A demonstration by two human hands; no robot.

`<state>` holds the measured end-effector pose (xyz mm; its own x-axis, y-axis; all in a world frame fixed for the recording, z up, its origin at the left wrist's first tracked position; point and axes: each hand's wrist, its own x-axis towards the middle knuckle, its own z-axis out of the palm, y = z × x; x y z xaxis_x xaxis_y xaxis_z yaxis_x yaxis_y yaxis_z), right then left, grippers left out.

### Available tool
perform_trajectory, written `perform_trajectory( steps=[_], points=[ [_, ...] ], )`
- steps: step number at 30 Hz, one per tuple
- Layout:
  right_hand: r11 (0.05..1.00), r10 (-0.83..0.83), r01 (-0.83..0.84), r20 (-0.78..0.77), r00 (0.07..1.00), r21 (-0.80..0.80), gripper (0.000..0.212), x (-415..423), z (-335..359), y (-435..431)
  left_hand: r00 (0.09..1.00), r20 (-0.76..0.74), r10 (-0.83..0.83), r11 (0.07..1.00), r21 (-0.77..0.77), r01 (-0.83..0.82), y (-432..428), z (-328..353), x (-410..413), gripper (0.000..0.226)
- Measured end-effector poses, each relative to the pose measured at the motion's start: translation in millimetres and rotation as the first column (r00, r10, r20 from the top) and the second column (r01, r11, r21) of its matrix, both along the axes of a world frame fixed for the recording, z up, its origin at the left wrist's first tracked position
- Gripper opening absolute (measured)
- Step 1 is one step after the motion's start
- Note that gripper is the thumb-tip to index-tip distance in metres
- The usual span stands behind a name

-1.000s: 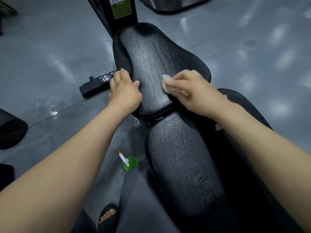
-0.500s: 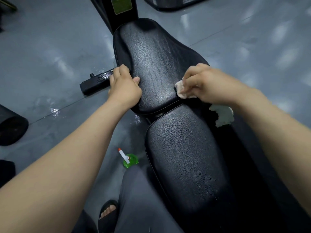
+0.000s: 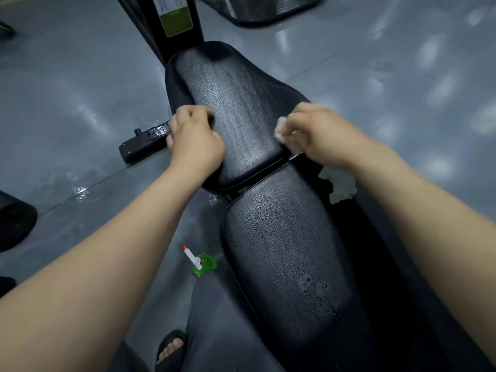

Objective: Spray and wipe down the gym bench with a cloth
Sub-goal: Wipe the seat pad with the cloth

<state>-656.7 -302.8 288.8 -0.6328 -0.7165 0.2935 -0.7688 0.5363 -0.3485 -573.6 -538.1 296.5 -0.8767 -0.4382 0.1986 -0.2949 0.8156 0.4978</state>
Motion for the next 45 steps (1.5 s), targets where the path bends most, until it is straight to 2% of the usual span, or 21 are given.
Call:
perform_trajectory(
  steps=[2, 4, 7, 10, 12, 15, 18, 21, 24, 29, 31, 33, 36, 38, 40, 42, 45],
  points=[
    [0.991, 0.131, -0.131, 0.007, 0.991, 0.023, 0.012, 21.2, -2.4, -20.3, 0.994, -0.038, -0.1, 0.994, -0.052, 0.098, 12.3, 0.8, -8.6, 0.038],
    [0.986, 0.156, -0.157, 0.024, 0.987, 0.048, 0.015, 22.7, -4.6, -24.4, 0.983, -0.027, -0.183, 0.975, -0.13, 0.178, 21.9, -1.7, -19.2, 0.034],
    [1.0, -0.018, 0.019, 0.046, 0.999, -0.008, 0.014, -3.0, -2.6, -8.0, 0.977, -0.029, -0.213, 0.954, -0.223, 0.202, 24.8, -9.0, -27.4, 0.029],
    [0.973, -0.229, 0.228, 0.085, 0.97, 0.023, 0.017, -28.2, -0.9, 1.7, 0.974, -0.103, -0.202, 0.942, -0.292, 0.165, 21.9, -18.7, -26.8, 0.026],
    [0.954, -0.3, 0.295, 0.09, 0.95, 0.061, 0.021, -39.3, -3.1, -0.8, 0.973, -0.123, -0.197, 0.931, -0.335, 0.146, 23.2, -23.2, -26.8, 0.026],
    [0.92, -0.39, 0.392, 0.105, 0.915, 0.011, 0.026, -47.8, -9.5, -4.2, 0.974, -0.129, -0.185, 0.927, -0.351, 0.129, 25.7, -25.7, -27.5, 0.027],
    [0.875, -0.468, 0.482, 0.192, 0.863, -0.034, 0.03, -58.6, -3.3, -11.0, 0.975, -0.139, -0.172, 0.921, -0.373, 0.109, 25.3, -27.1, -28.5, 0.027],
    [0.837, -0.532, 0.547, 0.267, 0.804, 0.02, 0.031, -74.1, 4.2, -14.4, 0.976, -0.138, -0.166, 0.921, -0.375, 0.104, 25.2, -27.7, -28.9, 0.028],
    [0.838, -0.545, 0.53, 0.227, 0.807, 0.126, 0.031, -64.4, 11.1, -8.4, 0.977, -0.141, -0.161, 0.922, -0.374, 0.098, 24.7, -28.6, -29.2, 0.028],
    [0.889, -0.423, 0.337, 0.272, 0.864, 0.311, 0.01, -41.5, 12.3, 10.6, 0.978, -0.155, -0.143, 0.921, -0.382, 0.074, 25.2, -29.7, -30.8, 0.027],
    [0.891, -0.445, 0.384, 0.307, 0.841, 0.241, 0.025, -46.4, 7.7, 14.3, 0.979, -0.151, -0.136, 0.918, -0.391, 0.068, 25.9, -30.4, -30.8, 0.028],
    [0.874, -0.478, 0.471, 0.379, 0.792, 0.118, 0.022, -55.4, 4.8, 16.1, 0.98, -0.147, -0.135, 0.914, -0.399, 0.067, 26.7, -30.8, -31.3, 0.027],
    [0.854, -0.497, 0.517, 0.39, 0.775, 0.059, 0.016, -66.1, 5.9, 8.9, 0.98, -0.149, -0.13, 0.914, -0.402, 0.06, 26.3, -30.6, -31.1, 0.027],
    [0.856, -0.48, 0.517, 0.4, 0.781, 0.016, 0.025, -69.0, 4.7, 3.3, 0.981, -0.149, -0.128, 0.916, -0.397, 0.059, 26.9, -30.6, -30.2, 0.028],
    [0.853, -0.491, 0.522, 0.379, 0.784, 0.026, 0.024, -69.1, -0.3, 1.1, 0.98, -0.153, -0.127, 0.916, -0.398, 0.057, 27.8, -30.2, -29.7, 0.028],
    [0.849, -0.515, 0.524, 0.319, 0.796, 0.063, 0.005, -64.6, -7.0, 4.2, 0.979, -0.16, -0.13, 0.915, -0.4, 0.056, 28.3, -30.8, -29.6, 0.028],
    [0.872, -0.486, 0.484, 0.248, 0.838, 0.074, 0.007, -53.3, -8.0, 3.1, 0.976, -0.178, -0.126, 0.909, -0.414, 0.043, 27.5, -33.0, -30.6, 0.027]
  ],
)
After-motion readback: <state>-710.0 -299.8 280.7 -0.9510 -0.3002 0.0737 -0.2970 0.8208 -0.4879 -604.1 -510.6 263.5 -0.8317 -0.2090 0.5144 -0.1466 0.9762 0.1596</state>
